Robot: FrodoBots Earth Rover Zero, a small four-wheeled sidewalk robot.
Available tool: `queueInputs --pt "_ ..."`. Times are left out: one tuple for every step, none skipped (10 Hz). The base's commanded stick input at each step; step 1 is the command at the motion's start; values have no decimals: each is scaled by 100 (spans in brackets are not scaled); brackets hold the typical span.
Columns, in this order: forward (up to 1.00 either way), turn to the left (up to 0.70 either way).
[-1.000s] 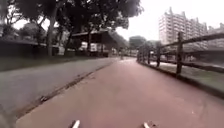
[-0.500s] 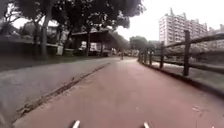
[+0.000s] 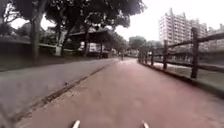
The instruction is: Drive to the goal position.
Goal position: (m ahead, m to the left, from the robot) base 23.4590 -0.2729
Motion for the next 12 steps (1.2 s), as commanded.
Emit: queueInputs --pt "70 -21" --pt "70 -15" --pt "70 -9" --pt "70 -3" --pt "70 0" --pt "70 0" --pt "70 0" --pt "70 -23" --pt "70 -25" --pt "70 -17" --pt "70 -8" --pt "70 0"
